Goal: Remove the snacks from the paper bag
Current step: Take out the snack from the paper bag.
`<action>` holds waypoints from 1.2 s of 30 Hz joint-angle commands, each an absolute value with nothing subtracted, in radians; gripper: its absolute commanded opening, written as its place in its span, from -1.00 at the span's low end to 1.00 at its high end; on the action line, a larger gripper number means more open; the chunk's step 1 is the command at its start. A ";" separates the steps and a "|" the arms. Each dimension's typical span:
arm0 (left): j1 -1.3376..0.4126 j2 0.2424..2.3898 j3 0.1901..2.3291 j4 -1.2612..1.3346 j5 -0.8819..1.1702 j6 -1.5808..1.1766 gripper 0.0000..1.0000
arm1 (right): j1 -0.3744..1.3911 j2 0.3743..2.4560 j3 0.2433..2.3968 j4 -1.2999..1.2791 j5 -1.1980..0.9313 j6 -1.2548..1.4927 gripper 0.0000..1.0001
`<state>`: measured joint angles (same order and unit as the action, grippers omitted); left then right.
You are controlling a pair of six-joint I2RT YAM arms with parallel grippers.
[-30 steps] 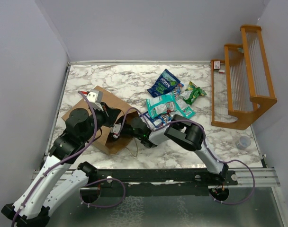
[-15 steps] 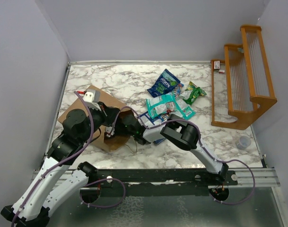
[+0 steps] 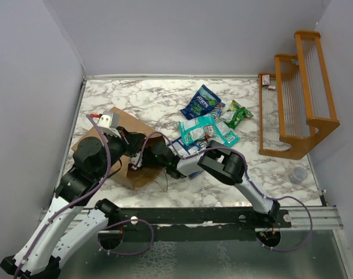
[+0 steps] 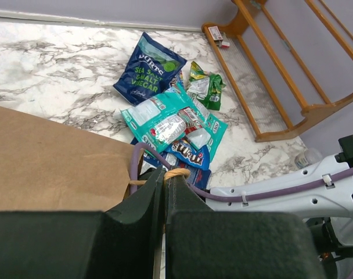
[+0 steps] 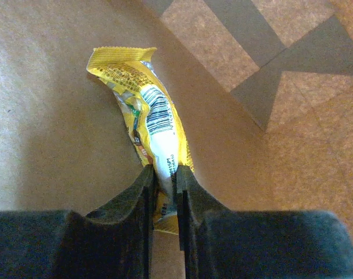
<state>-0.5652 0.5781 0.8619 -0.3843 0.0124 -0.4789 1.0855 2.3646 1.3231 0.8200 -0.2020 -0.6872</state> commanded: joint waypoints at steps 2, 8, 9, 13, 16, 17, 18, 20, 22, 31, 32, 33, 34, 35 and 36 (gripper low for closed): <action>-0.568 0.543 0.878 -0.374 -0.005 -0.494 -1.00 | 1.092 2.255 1.238 0.888 -0.180 -0.672 -0.86; -0.567 0.532 0.873 -0.382 -0.029 -0.496 -1.00 | 1.093 2.149 1.130 0.916 -0.184 -0.627 -0.94; -0.568 0.526 0.872 -0.380 -0.032 -0.498 -1.00 | 1.094 2.132 1.113 0.911 -0.181 -0.623 -0.97; -0.568 0.509 0.870 -0.380 -0.051 -0.500 -1.00 | 1.097 2.052 1.029 0.903 -0.179 -0.595 -0.97; -0.568 0.507 0.873 -0.392 -0.073 -0.492 -1.00 | 1.099 2.004 0.976 0.892 -0.185 -0.569 -0.98; -0.567 0.507 0.874 -0.395 -0.080 -0.490 -1.00 | 1.101 1.988 0.956 0.893 -0.189 -0.562 -0.98; -0.568 0.506 0.876 -0.399 -0.087 -0.489 -1.00 | 1.103 1.972 0.938 0.899 -0.190 -0.554 -0.98; -0.568 0.499 0.875 -0.399 -0.104 -0.491 -1.00 | 1.106 1.938 0.899 0.911 -0.193 -0.537 -0.98; -0.568 0.496 0.874 -0.402 -0.127 -0.498 -1.00 | 1.106 1.901 0.863 0.914 -0.189 -0.523 -0.98; -0.568 0.458 0.876 -0.428 -0.199 -0.521 -1.00 | 1.106 1.649 0.696 0.885 -0.157 -0.531 -0.98; -0.568 0.454 0.874 -0.429 -0.205 -0.526 -1.00 | 1.106 1.608 0.680 0.878 -0.151 -0.528 -0.98; -0.568 0.450 0.875 -0.431 -0.210 -0.529 -1.00 | 1.105 1.563 0.668 0.864 -0.140 -0.520 -0.98; -0.567 0.447 0.877 -0.433 -0.215 -0.532 -1.00 | 1.106 1.516 0.660 0.837 -0.129 -0.514 -0.98; -0.568 0.447 0.881 -0.436 -0.218 -0.533 -1.00 | 1.106 1.471 0.656 0.803 -0.117 -0.508 -0.98; -0.568 0.448 0.886 -0.439 -0.225 -0.533 -1.00 | 1.106 1.423 0.650 0.776 -0.110 -0.504 -0.98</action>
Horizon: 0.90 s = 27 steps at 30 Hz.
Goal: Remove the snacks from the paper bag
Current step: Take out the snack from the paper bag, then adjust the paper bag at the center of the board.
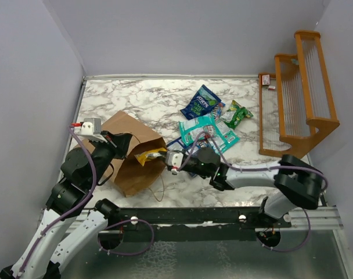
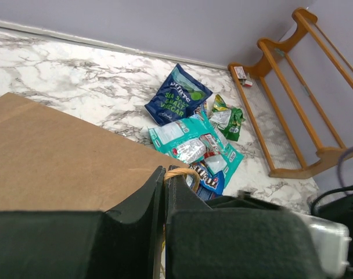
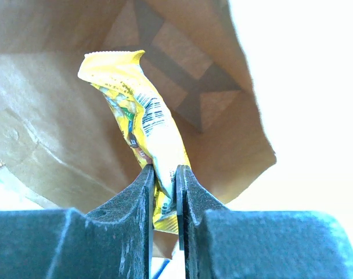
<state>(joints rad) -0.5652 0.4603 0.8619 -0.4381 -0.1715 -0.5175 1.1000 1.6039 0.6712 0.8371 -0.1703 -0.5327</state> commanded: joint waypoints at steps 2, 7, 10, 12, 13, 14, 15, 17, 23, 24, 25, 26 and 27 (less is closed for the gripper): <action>-0.568 0.450 0.899 -0.447 -0.245 -0.538 -1.00 | 1.106 1.317 0.628 0.741 -0.109 -0.507 -0.98; -0.568 0.477 0.920 -0.447 -0.311 -0.548 -1.00 | 1.105 1.103 0.631 0.623 0.051 -0.470 -0.98; -0.568 0.537 0.955 -0.420 -0.329 -0.533 -1.00 | 1.106 1.026 0.652 0.580 0.199 -0.435 -0.98; -0.568 0.598 1.000 -0.408 -0.342 -0.520 -1.00 | 1.106 0.987 0.628 0.645 0.323 -0.421 -0.97; -0.568 0.631 1.022 -0.402 -0.347 -0.512 -1.00 | 1.105 0.977 0.615 0.682 0.394 -0.413 -0.98; -0.568 0.663 1.047 -0.395 -0.347 -0.505 -1.00 | 1.103 0.978 0.602 0.726 0.493 -0.415 -0.98; -0.568 0.697 1.072 -0.390 -0.346 -0.496 -1.00 | 1.103 0.989 0.596 0.762 0.589 -0.418 -0.98; -0.568 0.760 1.118 -0.375 -0.337 -0.482 -1.00 | 1.090 1.025 0.603 0.780 0.751 -0.409 -0.98; -0.568 0.886 1.239 -0.260 -0.296 -0.472 -1.00 | 0.974 1.108 0.619 0.530 0.815 -0.090 -0.94; -0.568 0.909 1.274 -0.248 -0.285 -0.471 -1.00 | 0.946 1.116 0.613 0.494 0.787 -0.030 -0.94; -0.568 0.934 1.310 -0.240 -0.278 -0.470 -1.00 | 0.914 1.120 0.608 0.463 0.748 0.034 -0.94; -0.568 0.956 1.342 -0.233 -0.273 -0.470 -1.00 | 0.884 1.124 0.602 0.438 0.707 0.090 -0.94; -0.567 0.985 1.378 -0.226 -0.270 -0.467 -1.00 | 0.859 1.126 0.596 0.425 0.669 0.131 -0.94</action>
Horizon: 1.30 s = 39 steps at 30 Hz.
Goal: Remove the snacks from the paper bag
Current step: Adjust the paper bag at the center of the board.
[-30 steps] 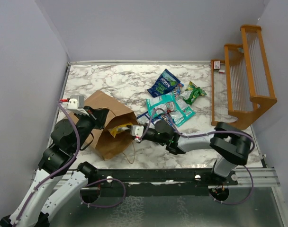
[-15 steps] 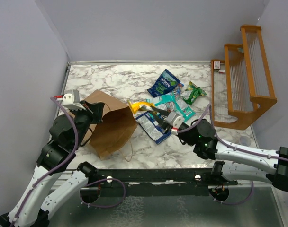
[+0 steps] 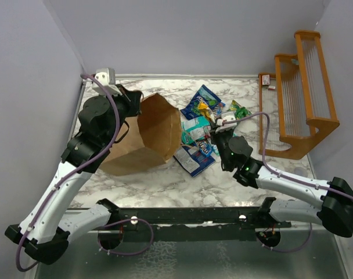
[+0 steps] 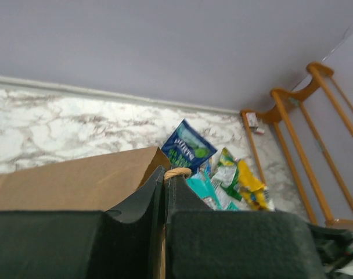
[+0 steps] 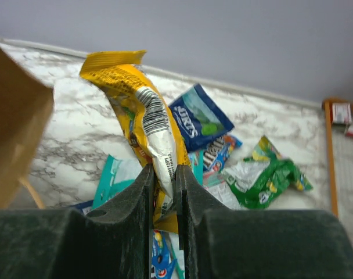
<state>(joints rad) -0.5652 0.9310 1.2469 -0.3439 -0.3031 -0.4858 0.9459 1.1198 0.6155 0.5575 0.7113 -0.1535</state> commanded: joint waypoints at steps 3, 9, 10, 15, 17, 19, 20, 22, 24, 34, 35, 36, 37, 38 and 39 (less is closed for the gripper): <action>-0.566 1.032 1.431 -0.176 -0.270 -0.434 -1.00 | 0.824 1.134 0.584 0.423 0.618 0.174 -0.94; -0.560 1.067 1.445 -0.163 -0.313 -0.386 -1.00 | 0.808 1.143 0.591 0.396 0.615 0.184 -0.94; -0.557 1.056 1.415 -0.158 -0.323 -0.387 -1.00 | 0.806 1.137 0.585 0.397 0.615 0.185 -0.94; -0.544 0.939 1.181 -0.180 -0.406 -0.405 -1.00 | 0.792 1.126 0.578 0.400 0.610 0.179 -0.94; -0.539 0.882 1.111 -0.206 -0.436 -0.419 -1.00 | 0.787 1.131 0.578 0.403 0.607 0.179 -0.94; -0.536 0.823 1.059 -0.226 -0.460 -0.425 -1.00 | 0.784 1.141 0.577 0.408 0.595 0.181 -0.94; -0.536 0.794 1.042 -0.236 -0.471 -0.423 -1.00 | 0.783 1.148 0.580 0.408 0.584 0.186 -0.94; -0.536 0.751 1.034 -0.263 -0.494 -0.409 -1.00 | 0.782 1.160 0.585 0.407 0.569 0.195 -0.94; -0.535 0.724 1.046 -0.300 -0.527 -0.394 -1.00 | 0.781 1.170 0.592 0.405 0.557 0.205 -0.94; -0.535 0.637 1.009 -0.373 -0.582 -0.381 -1.00 | 0.781 1.180 0.607 0.370 0.529 0.250 -0.94; -0.536 0.624 1.000 -0.376 -0.589 -0.383 -1.00 | 0.781 1.181 0.605 0.367 0.525 0.250 -0.94; -0.535 0.615 0.993 -0.383 -0.600 -0.387 -1.00 | 0.781 1.183 0.607 0.363 0.523 0.250 -0.94; -0.537 0.607 0.989 -0.391 -0.610 -0.387 -1.00 | 0.781 1.184 0.608 0.359 0.519 0.250 -0.94; -0.536 0.600 0.989 -0.404 -0.621 -0.387 -1.00 | 0.781 1.186 0.609 0.355 0.520 0.250 -0.94; -0.536 0.593 0.990 -0.417 -0.628 -0.388 -1.00 | 0.781 1.187 0.609 0.352 0.520 0.252 -0.94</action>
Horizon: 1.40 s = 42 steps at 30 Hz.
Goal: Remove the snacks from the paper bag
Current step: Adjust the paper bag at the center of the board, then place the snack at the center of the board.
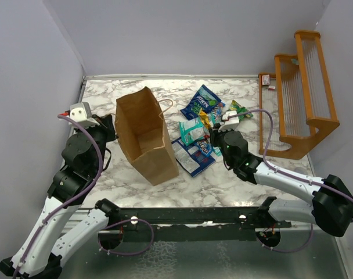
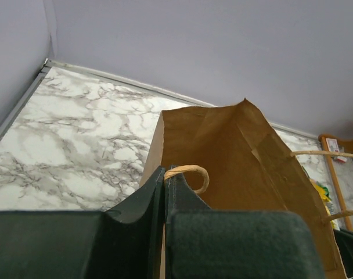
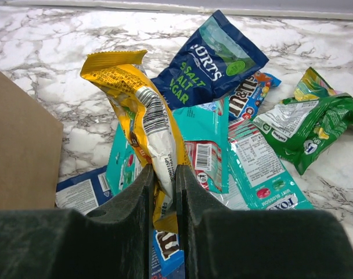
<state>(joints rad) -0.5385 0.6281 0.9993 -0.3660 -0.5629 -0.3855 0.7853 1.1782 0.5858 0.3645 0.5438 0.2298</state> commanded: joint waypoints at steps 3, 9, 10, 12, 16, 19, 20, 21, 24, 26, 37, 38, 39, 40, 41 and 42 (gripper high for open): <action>-0.535 0.572 0.990 -0.428 -0.637 -0.385 -1.00 | 0.781 1.199 0.608 0.350 0.509 0.256 -0.94; -0.537 0.578 1.022 -0.439 -0.657 -0.351 -1.00 | 0.781 1.241 0.624 0.333 0.477 0.291 -0.94; -0.536 0.579 1.024 -0.441 -0.659 -0.346 -1.00 | 0.781 1.246 0.626 0.329 0.465 0.292 -0.94; -0.536 0.577 1.023 -0.447 -0.661 -0.342 -1.00 | 0.781 1.252 0.632 0.324 0.456 0.293 -0.94; -0.535 0.581 1.051 -0.427 -0.701 -0.268 -1.00 | 0.781 1.253 0.633 0.321 0.457 0.287 -0.94; -0.536 0.599 1.080 -0.433 -0.684 -0.254 -1.00 | 0.781 1.256 0.633 0.318 0.450 0.282 -0.94; -0.535 0.604 1.073 -0.435 -0.671 -0.264 -1.00 | 0.781 1.258 0.631 0.321 0.450 0.285 -0.94; -0.535 0.608 1.062 -0.438 -0.658 -0.277 -1.00 | 0.781 1.263 0.628 0.325 0.449 0.287 -0.94; -0.535 0.615 1.022 -0.420 -0.624 -0.315 -1.00 | 0.781 1.281 0.633 0.328 0.426 0.290 -0.94; -0.536 0.620 1.005 -0.406 -0.604 -0.336 -1.00 | 0.781 1.294 0.640 0.319 0.398 0.292 -0.94; -0.536 0.548 1.001 -0.507 -0.598 -0.419 -0.27 | 0.781 1.347 0.637 0.303 0.302 0.319 -0.85; -0.535 0.540 1.015 -0.522 -0.599 -0.423 -0.16 | 0.781 1.356 0.637 0.306 0.281 0.324 -0.77; -0.535 0.535 1.030 -0.536 -0.598 -0.431 -0.06 | 0.781 1.365 0.635 0.311 0.261 0.330 -0.70; -0.536 0.532 1.045 -0.548 -0.596 -0.433 0.04 | 0.781 1.376 0.635 0.315 0.246 0.338 -0.65; -0.535 0.528 1.060 -0.556 -0.589 -0.435 0.13 | 0.781 1.386 0.635 0.317 0.236 0.348 -0.59; -0.536 0.525 1.076 -0.561 -0.582 -0.435 0.20 | 0.781 1.395 0.639 0.317 0.232 0.354 -0.53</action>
